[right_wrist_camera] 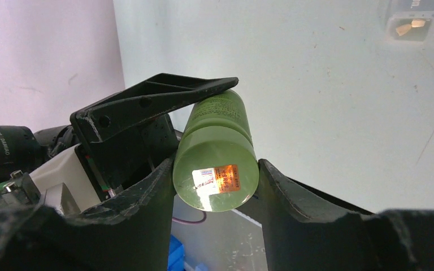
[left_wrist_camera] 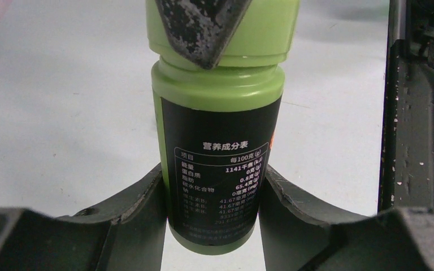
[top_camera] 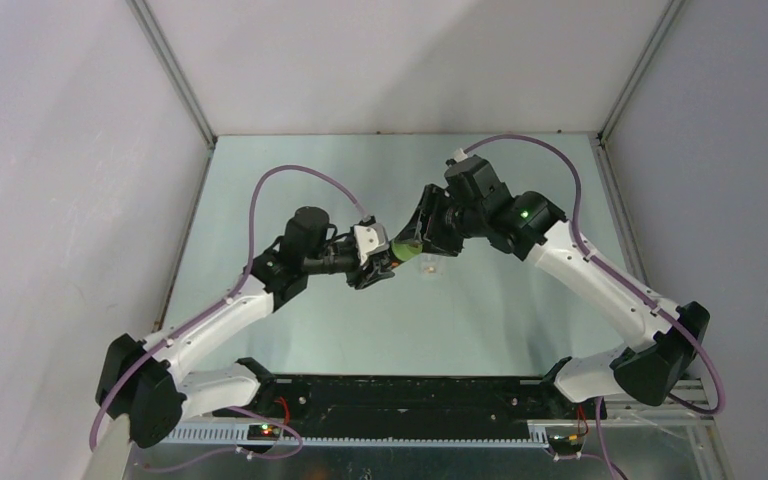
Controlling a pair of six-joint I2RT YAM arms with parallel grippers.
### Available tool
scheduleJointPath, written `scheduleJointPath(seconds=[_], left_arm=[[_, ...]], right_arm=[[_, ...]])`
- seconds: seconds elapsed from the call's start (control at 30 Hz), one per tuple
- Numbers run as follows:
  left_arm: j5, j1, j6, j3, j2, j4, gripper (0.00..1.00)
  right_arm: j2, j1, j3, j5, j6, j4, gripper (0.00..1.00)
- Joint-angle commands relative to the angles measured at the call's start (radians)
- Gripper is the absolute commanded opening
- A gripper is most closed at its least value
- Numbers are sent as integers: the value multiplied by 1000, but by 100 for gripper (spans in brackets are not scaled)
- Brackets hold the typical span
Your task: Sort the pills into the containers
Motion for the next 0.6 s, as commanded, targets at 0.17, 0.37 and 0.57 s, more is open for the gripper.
scheduleJointPath(seconds=[0.17, 0.37, 0.57], left_arm=[[-7, -7, 18, 23, -58, 189, 0], [-102, -25, 116, 20, -68, 179, 0], [-178, -41, 205, -13, -94, 226, 0]], right_arm=[[41, 43, 27, -26, -6, -38, 36], [80, 68, 51, 21, -44, -65, 39], [120, 68, 65, -1, -54, -64, 39]])
